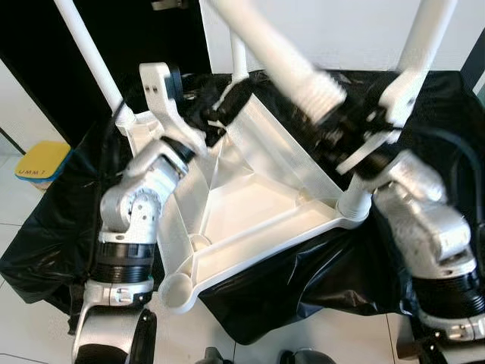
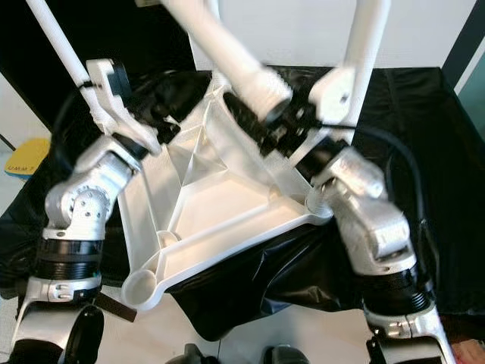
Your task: Building children table
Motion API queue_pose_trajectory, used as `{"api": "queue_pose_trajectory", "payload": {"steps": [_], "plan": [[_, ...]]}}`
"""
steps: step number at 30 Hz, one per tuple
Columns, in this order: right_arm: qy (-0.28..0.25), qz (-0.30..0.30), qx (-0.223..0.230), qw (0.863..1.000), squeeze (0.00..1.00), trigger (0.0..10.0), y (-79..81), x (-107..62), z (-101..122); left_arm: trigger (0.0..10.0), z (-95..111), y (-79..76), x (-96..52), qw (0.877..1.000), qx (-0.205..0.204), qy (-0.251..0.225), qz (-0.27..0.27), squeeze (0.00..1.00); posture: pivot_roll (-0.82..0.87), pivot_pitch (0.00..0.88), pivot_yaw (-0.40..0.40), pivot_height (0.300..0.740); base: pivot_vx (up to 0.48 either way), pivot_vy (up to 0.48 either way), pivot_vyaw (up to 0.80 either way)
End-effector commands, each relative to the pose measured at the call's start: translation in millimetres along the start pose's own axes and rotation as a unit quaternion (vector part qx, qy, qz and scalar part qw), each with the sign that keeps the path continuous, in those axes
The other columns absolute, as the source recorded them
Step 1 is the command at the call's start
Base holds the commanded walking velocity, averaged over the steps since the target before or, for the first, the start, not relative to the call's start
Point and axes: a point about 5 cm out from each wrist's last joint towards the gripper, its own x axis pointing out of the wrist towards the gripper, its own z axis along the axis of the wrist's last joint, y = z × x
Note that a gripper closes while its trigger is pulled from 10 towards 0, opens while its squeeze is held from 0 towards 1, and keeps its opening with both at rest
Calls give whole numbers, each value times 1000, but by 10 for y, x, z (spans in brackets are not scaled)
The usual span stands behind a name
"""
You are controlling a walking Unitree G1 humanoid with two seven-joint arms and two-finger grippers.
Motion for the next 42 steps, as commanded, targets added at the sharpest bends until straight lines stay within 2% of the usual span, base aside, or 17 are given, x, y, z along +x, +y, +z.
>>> {"api": "queue_pose_trajectory", "payload": {"steps": [1, 8, 12, 13, 15, 18, 19, 20, 22, 24, 27, 28, 29, 30, 31, 33, 42], "plan": [[-10, -4, 1, 1000, 0, 10000, 30, 3, 6, 10000, -71, 1, -21, 1000, -4, 16, -2, 0, -153, 79, 31, 740, 0, 0, 0], [28, -71, 34, 997, 0, 10000, 50, -169, -281, 10000, -416, 116, -202, 996, -22, 71, 42, 0, -151, 87, 27, 740, 0, 0, 0], [39, -88, 38, 995, 0, 10000, 45, -214, -356, 10000, -488, 163, -246, 994, -4, 92, 61, 0, -152, 91, 27, 740, 0, 0, 0], [50, -109, 45, 992, 0, 10000, 46, -267, -442, 10000, -569, 192, -290, 991, 12, 115, 74, 0, -151, 94, 29, 740, 0, 0, 0], [77, -133, 62, 986, 0, 10000, 117, -378, -627, 10000, -682, 252, -357, 985, 0, 142, 103, 0, -153, 96, 38, 740, 0, 0, 0], [77, -133, 62, 986, 0, 10000, 117, -378, -627, 10000, -682, 252, -357, 985, 0, 142, 103, 0, -153, 96, 38, 740, 0, 0, 0], [86, -137, 67, 985, 0, 10000, 161, -411, -683, 10000, -702, 280, -370, 983, -18, 143, 115, 1000, -155, 96, 40, 740, 0, 0, 0], [94, -135, 72, 984, 0, 10000, 209, -434, -723, 10000, -698, 306, -374, 982, -39, 140, 123, 1000, -162, 101, 46, 740, 0, 0, 0], [94, -135, 72, 984, 0, 10000, 209, -434, -723, 10000, -698, 306, -374, 982, -39, 140, 123, 1000, -162, 101, 46, 740, 0, 0, 0], [110, -131, 83, 982, 0, 10000, 302, -488, -801, 10000, -681, 352, -361, 978, -95, 129, 136, 1000, -169, 109, 51, 740, 0, 0, 0], [117, -130, 87, 981, 0, 10000, 334, -511, -829, 10000, -654, 364, -342, 976, -124, 114, 140, 1000, -170, 110, 52, 740, 0, 0, 0], [121, -129, 89, 980, 0, 10000, 360, -531, -845, 10000, -627, 384, -324, 972, -154, 98, 146, 835, -174, 117, 55, 740, 0, 0, 0], [121, -129, 89, 980, 0, 10000, 360, -531, -845, 10000, -627, 384, -324, 972, -154, 98, 146, 835, -174, 117, 55, 740, 0, 0, 0], [123, -127, 90, 980, 0, 10000, 387, -548, -855, 10000, -618, 402, -312, 968, -180, 88, 149, 0, -176, 123, 57, 740, 0, 0, 0], [123, -127, 90, 980, 0, 10000, 387, -548, -855, 10000, -618, 402, -312, 968, -180, 88, 149, 0, -176, 123, 57, 740, 0, 0, 0], [124, -115, 92, 981, 0, 10000, 448, -569, -859, 10000, -622, 435, -267, 960, -222, 74, 152, 0, -181, 132, 62, 740, 0, 0, 0], [111, -87, 96, 985, 0, 10000, 565, -571, -813, 10000, -698, 507, -151, 952, -234, 103, 166, 0, -194, 142, 76, 740, 0, 0, 0]]}}
